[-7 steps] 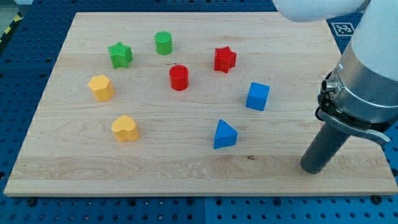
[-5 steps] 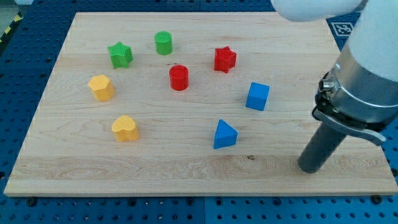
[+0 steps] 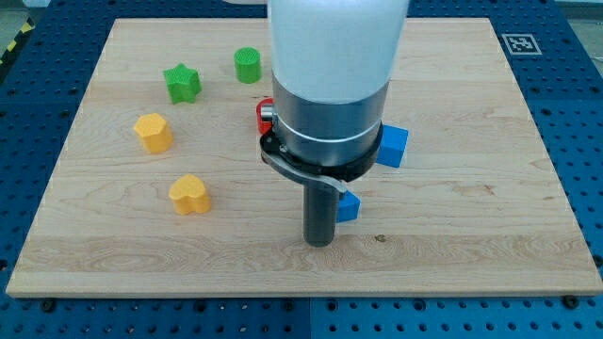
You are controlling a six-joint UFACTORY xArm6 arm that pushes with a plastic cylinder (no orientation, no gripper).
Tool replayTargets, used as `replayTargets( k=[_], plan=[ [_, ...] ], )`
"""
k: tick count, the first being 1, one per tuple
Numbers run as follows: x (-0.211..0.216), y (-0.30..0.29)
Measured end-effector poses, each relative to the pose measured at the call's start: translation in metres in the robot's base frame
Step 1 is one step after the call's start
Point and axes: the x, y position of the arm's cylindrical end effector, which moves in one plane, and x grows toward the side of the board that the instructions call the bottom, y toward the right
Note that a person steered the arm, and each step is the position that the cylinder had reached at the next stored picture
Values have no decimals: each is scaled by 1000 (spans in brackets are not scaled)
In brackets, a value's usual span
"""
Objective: Move the triangle to the right of the red circle
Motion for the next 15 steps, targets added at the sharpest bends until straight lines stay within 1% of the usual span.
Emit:
replayTargets(
  k=[2, 3, 5, 6, 8, 9, 13, 14, 15],
  plan=[
    [24, 41],
    [-3, 44],
    [-23, 44],
    [-26, 43],
    [-26, 10],
    [-32, 8],
    [-89, 4],
    [-92, -20],
    [-107, -39]
  ],
)
